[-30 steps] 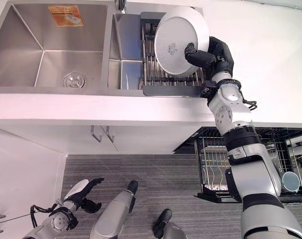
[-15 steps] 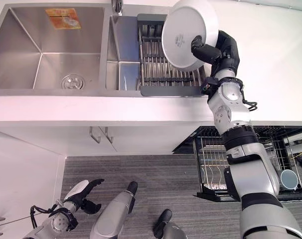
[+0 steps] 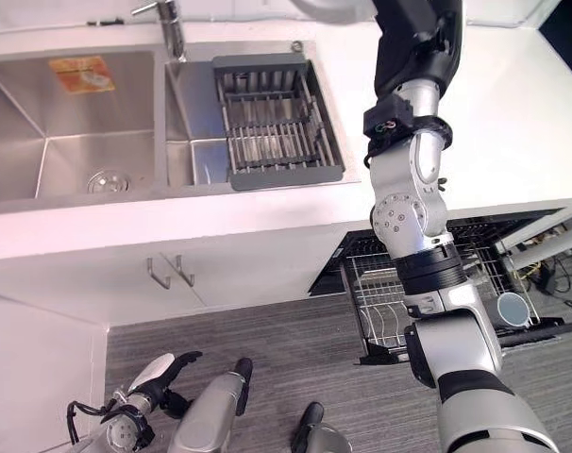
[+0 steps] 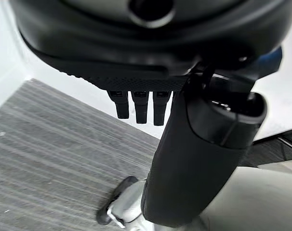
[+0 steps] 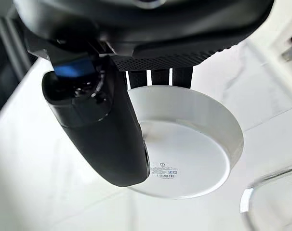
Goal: Place the dishes in the dishwasher.
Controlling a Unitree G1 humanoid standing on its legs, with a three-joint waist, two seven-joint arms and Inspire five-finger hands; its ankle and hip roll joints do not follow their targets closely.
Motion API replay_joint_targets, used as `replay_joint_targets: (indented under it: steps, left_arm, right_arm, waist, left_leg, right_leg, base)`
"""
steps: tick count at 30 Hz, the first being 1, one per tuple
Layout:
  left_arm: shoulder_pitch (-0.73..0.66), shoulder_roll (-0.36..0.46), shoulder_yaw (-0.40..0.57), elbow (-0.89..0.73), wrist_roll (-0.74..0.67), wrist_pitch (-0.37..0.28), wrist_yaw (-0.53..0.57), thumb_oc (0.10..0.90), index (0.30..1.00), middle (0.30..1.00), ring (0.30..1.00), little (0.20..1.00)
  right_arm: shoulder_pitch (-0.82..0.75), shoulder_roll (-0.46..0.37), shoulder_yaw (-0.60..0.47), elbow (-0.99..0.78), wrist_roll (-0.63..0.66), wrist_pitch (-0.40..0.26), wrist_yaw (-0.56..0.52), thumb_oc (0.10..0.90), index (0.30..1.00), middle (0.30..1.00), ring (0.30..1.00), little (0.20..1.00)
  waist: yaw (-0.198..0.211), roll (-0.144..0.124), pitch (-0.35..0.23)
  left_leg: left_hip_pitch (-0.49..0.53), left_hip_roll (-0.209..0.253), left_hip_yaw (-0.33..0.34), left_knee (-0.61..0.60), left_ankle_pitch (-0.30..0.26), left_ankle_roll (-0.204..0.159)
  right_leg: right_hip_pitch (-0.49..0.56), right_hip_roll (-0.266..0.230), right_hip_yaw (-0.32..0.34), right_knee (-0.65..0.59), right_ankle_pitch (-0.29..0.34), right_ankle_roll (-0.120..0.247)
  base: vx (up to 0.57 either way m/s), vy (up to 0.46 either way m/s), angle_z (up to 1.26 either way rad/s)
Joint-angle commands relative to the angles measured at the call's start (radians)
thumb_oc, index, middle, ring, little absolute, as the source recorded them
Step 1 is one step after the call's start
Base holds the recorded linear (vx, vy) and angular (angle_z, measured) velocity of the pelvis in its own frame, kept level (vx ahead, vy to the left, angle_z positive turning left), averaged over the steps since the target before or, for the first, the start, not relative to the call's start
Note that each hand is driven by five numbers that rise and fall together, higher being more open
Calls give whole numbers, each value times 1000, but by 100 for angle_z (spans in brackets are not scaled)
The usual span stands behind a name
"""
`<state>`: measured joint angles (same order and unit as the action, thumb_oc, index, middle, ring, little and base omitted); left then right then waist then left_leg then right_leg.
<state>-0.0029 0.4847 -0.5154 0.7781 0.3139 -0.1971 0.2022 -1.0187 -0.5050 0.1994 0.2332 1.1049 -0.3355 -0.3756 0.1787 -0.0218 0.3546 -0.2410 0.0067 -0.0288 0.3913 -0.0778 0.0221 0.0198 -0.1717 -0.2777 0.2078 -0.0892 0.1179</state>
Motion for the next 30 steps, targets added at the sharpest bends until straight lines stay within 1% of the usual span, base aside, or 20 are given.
replay_joint_targets:
  steps: [1,2,3,4,6,7,8,9,10,11,12,13,15,17,18,21,23,24,26,30]
  left_arm:
    - [38,10,-33,40,30,-50,25,800,900,900,900,900]
    - [36,7,-32,45,31,-51,24,800,900,900,900,900]
    - [27,-7,-25,59,34,-52,18,800,900,900,900,900]
    - [24,-20,-19,66,23,-45,19,800,900,900,900,900]
    - [20,-39,-14,78,14,-39,26,800,900,900,900,900]
    - [15,-58,-10,91,11,-29,30,800,900,900,900,900]
    - [13,-71,-7,102,4,-24,35,800,900,900,900,900]
    - [7,-85,-3,115,-4,-12,37,800,900,900,900,900]
    - [3,-91,-1,122,-8,-8,38,800,900,900,900,900]
    - [-18,-111,6,158,-8,1,44,800,900,900,900,900]
    - [-20,-112,6,161,-10,1,45,800,900,900,900,900]
    - [-27,-117,8,170,-8,6,46,800,900,900,900,900]
    - [-47,-127,5,205,0,25,47,800,900,900,900,900]
    - [-51,-130,7,218,4,35,47,800,900,900,900,900]
    - [-54,-134,8,240,0,38,54,800,900,900,900,900]
    - [-62,-139,15,289,-4,22,71,800,900,900,900,900]
    - [-69,-132,26,289,-20,31,61,800,900,900,900,900]
    - [-67,-129,32,286,-26,32,58,800,900,900,900,900]
    - [-65,-130,39,286,-37,29,52,800,900,900,900,900]
    - [-54,-134,54,269,-7,28,39,800,900,900,900,900]
  right_arm:
    - [7,-37,-100,-127,1,-165,17,400,300,300,300,300]
    - [12,-39,-103,-141,2,-171,14,400,300,300,300,300]
    - [41,-41,-116,-194,11,-203,-3,400,300,300,300,300]
    - [72,-41,-129,-235,22,-214,-3,400,300,300,300,300]
    - [109,-45,-146,-284,33,-223,-4,400,300,300,300,300]
    - [140,-50,-162,-313,40,-237,-4,400,300,300,300,300]
    - [160,-54,-171,-335,51,-235,-2,400,300,300,300,300]
    - [183,-57,-185,-359,57,-243,-7,400,300,300,300,300]
    - [195,-60,-191,-368,58,-248,-7,400,300,300,300,300]
    - [230,-76,-215,-401,74,-261,0,400,300,300,300,300]
    - [233,-77,-218,-403,75,-261,2,400,300,300,300,300]
    - [246,-82,-230,-412,76,-263,6,400,300,300,300,300]
    - [298,-100,-268,-458,86,-252,5,400,300,300,300,300]
    - [322,-107,-281,-469,99,-249,12,400,300,300,300,300]
    - [352,-108,-293,-482,113,-243,27,400,300,300,300,300]
    - [439,-91,-328,-516,123,-236,43,400,300,300,300,300]
    - [519,-64,-348,-519,68,-183,48,400,300,300,300,300]
    - [556,-51,-348,-515,24,-151,56,400,300,300,300,300]
    - [603,-33,-350,-506,2,-126,78,400,300,300,300,300]
    - [695,-14,-365,-482,29,-88,130,400,300,300,300,300]
  waist:
    - [-17,-27,-172]
    - [-25,-28,-175]
    - [-52,-32,-187]
    - [-72,-31,-190]
    - [-98,-26,-199]
    - [-121,-22,-205]
    - [-131,-18,-209]
    - [-151,-14,-213]
    - [-160,-12,-216]
    - [-195,-9,-224]
    - [-197,-9,-225]
    - [-210,-8,-227]
    - [-244,-6,-233]
    - [-255,-7,-235]
    - [-270,-6,-236]
    - [-310,1,-240]
    - [-332,14,-235]
    - [-337,18,-232]
    - [-341,21,-230]
    - [-346,23,-227]
  left_leg:
    - [79,61,37,-91,-92,-51]
    - [79,63,40,-91,-92,-51]
    - [85,73,58,-91,-98,-53]
    - [96,81,75,-91,-109,-55]
    - [96,92,90,-91,-105,-57]
    - [102,101,103,-91,-107,-61]
    - [106,106,111,-91,-109,-63]
    - [112,113,121,-91,-111,-66]
    - [116,116,126,-91,-112,-67]
    - [131,129,148,-91,-119,-73]
    - [133,131,151,-91,-120,-73]
    - [137,136,158,-91,-121,-75]
    - [153,145,176,-91,-129,-81]
    - [159,149,185,-91,-132,-83]
    - [169,155,198,-91,-135,-87]
    - [191,167,225,-91,-144,-92]
    - [202,170,230,-91,-151,-92]
    - [205,169,229,-91,-153,-92]
    - [207,168,227,-91,-155,-91]
    - [209,166,229,-91,-158,-86]
  right_leg:
    - [-27,4,59,92,-112,21]
    - [-31,5,63,92,-109,22]
    - [-41,10,81,92,-103,25]
    - [-40,12,94,92,-107,28]
    - [-53,15,108,92,-98,28]
    - [-59,17,118,92,-97,28]
    - [-62,19,127,92,-96,28]
    - [-66,21,138,92,-94,28]
    - [-68,21,143,92,-94,29]
    - [-75,24,164,92,-90,31]
    - [-75,25,166,92,-90,31]
    - [-77,25,171,92,-89,31]
    - [-85,28,189,92,-84,34]
    - [-87,28,198,92,-83,36]
    - [-90,28,207,92,-82,37]
    - [-101,33,236,92,-77,42]
    - [-105,33,251,92,-74,41]
    - [-105,33,255,92,-73,41]
    - [-108,32,260,92,-72,43]
    - [-111,28,260,92,-70,45]
  base:
    - [-106,-15,-13]
    - [-153,-28,-36]
    - [-145,-24,-42]
    - [-170,-12,-50]
    - [-97,30,-51]
    - [-66,39,-65]
    - [-78,35,-55]
    - [-51,16,-47]
    - [-82,-21,-58]
    - [-58,-28,-67]
    - [-62,-38,-72]
    - [-32,-41,-53]
    - [-40,-75,-29]
    - [-27,-61,-32]
    - [-37,-71,-46]
    - [-30,-69,-61]
    - [-5,-6,-38]
    - [11,14,-24]
    - [2,6,-18]
    - [-1,0,-3]
